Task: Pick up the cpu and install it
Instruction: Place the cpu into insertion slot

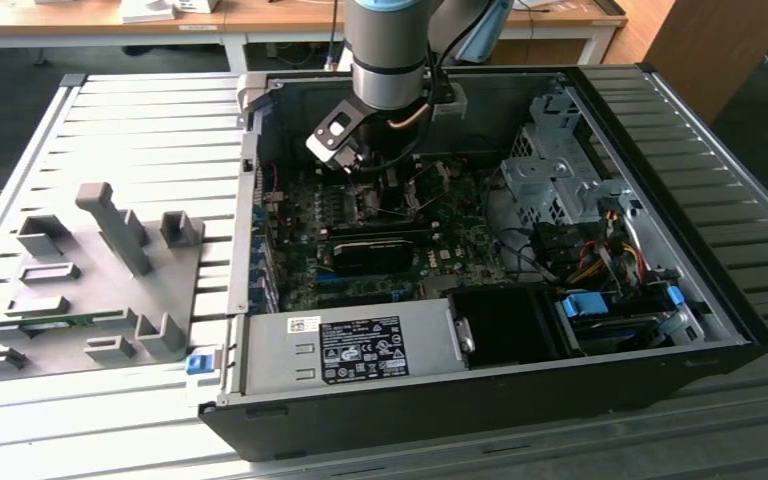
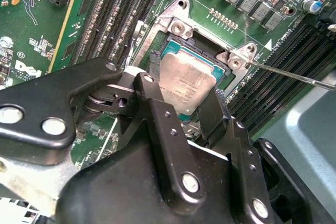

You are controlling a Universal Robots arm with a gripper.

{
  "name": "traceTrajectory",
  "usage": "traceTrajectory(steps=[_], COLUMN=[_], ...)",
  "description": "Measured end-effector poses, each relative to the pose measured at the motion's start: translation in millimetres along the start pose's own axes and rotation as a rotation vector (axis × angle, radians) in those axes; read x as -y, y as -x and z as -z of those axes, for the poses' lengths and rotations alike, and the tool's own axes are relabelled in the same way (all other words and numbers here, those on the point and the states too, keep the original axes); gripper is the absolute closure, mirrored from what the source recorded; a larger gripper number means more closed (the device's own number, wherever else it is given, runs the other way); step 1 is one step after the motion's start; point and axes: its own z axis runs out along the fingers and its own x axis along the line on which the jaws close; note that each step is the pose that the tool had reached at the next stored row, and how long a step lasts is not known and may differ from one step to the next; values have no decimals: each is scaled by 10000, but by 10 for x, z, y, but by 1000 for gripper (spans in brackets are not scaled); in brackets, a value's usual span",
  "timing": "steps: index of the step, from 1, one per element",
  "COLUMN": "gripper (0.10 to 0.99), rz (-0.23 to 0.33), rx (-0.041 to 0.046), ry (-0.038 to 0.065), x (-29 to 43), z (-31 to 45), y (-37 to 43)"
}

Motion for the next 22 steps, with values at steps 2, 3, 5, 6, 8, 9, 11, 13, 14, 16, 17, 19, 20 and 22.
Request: traceTrajectory(steps=[2, 3, 5, 6, 8, 9, 11, 13, 14, 16, 17, 19, 20, 22], gripper=[553, 541, 478, 478, 478, 478, 478, 478, 478, 478, 478, 478, 494, 557], rz=[0, 0, 0, 0, 0, 0, 0, -1, -1, -1, -1, -1, -1, -1], rx=[-4, -8, -4, -1, 0, -1, 1, 1, 0, 1, -1, -2, 0, -3], ry=[4, 6, 3, 1, 0, 0, -1, 0, 0, 0, 0, -1, -3, -1], x=[-1, -1, 0, 0, 0, 0, 0, 0, 0, -1, -1, -2, -2, -3], z=[-2, -3, -2, -1, -1, -1, 2, 10, 16, 39, 52, 78, 88, 89], y=[-1, -2, -1, 0, 0, 0, 0, 0, 0, 0, 0, 0, 0, -1])
